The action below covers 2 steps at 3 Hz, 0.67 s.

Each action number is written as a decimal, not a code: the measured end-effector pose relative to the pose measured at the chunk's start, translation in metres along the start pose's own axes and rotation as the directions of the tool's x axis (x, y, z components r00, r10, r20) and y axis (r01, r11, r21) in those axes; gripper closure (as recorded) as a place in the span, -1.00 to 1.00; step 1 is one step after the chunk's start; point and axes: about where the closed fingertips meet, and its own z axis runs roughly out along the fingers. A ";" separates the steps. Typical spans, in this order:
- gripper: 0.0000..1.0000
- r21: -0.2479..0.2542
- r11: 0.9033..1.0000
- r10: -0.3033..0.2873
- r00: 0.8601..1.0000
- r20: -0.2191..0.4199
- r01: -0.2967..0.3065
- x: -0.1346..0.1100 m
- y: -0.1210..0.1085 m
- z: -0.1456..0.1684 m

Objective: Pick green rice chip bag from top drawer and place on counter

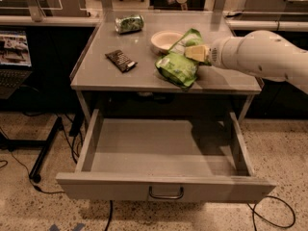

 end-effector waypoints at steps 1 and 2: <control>0.63 0.015 1.000 0.004 1.000 0.002 -0.004 -0.002 -0.008 -0.003; 0.01 0.012 1.000 0.003 1.000 0.002 -0.003 -0.002 -0.006 -0.003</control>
Offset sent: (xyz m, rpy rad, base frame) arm 0.0001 -0.0088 0.0031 -0.0020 -0.0022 -0.0162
